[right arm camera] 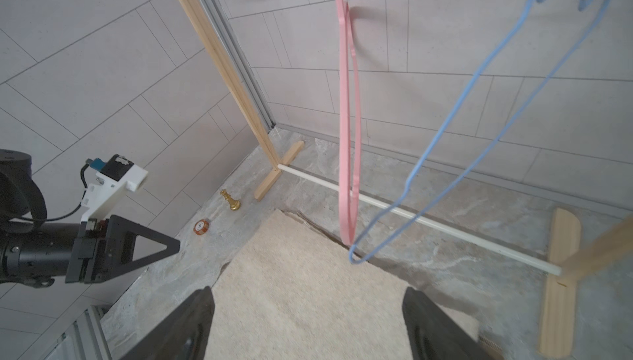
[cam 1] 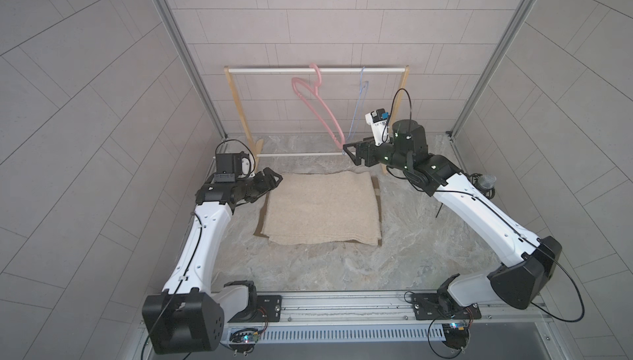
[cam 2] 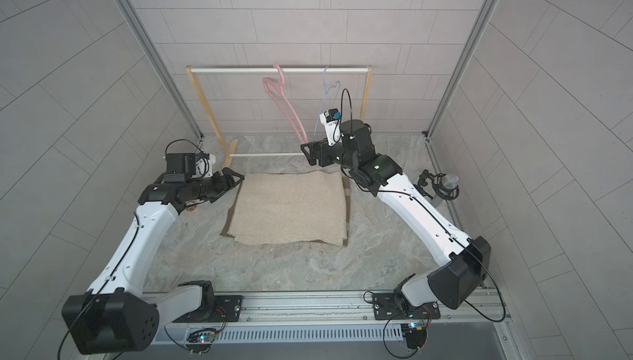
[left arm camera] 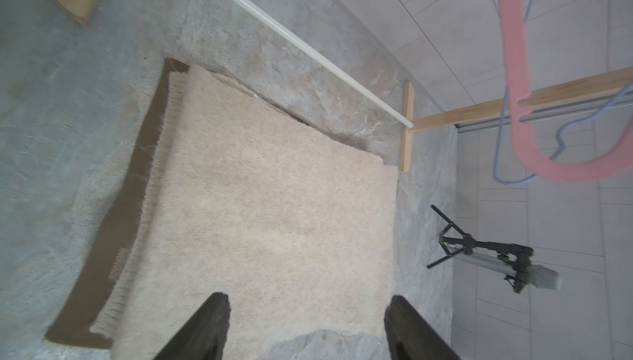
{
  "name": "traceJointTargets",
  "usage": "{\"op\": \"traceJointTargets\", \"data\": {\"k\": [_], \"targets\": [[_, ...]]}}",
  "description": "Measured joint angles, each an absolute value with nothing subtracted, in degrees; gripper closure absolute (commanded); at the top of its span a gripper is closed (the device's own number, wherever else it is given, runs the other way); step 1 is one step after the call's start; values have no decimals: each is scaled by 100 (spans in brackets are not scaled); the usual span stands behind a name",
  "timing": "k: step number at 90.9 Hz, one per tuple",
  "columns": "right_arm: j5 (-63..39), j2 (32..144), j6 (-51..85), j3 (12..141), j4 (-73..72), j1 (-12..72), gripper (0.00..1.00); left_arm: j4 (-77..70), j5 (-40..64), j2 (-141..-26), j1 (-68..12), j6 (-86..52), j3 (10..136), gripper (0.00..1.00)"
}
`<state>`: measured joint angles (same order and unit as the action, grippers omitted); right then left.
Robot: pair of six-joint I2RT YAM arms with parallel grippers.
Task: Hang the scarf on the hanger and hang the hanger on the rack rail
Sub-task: Pick up the hanger from the clothesline.
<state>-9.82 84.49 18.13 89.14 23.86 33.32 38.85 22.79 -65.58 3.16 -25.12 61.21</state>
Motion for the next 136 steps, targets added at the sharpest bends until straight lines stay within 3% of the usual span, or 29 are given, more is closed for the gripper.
{"op": "traceJointTargets", "data": {"k": [28,52,75,94,111,136], "targets": [[-803,10044,1291,10442,2751,3413,37,3920,2683,-6366,316,-2637,5909,27],[-644,10639,1096,10879,3098,3494,58,4001,2661,-6366,316,-2596,5902,27],[-377,10766,1083,11153,3223,3503,100,4147,2606,-6324,316,-2550,5902,27],[49,10812,1026,11314,3282,3658,100,4244,2613,-6193,316,-2558,6003,26],[753,10674,683,11236,3242,4060,100,4407,2521,-5911,318,-2615,6412,18],[1570,9443,292,9867,2794,4622,100,4856,2241,-5463,325,-2652,7376,14]]}}
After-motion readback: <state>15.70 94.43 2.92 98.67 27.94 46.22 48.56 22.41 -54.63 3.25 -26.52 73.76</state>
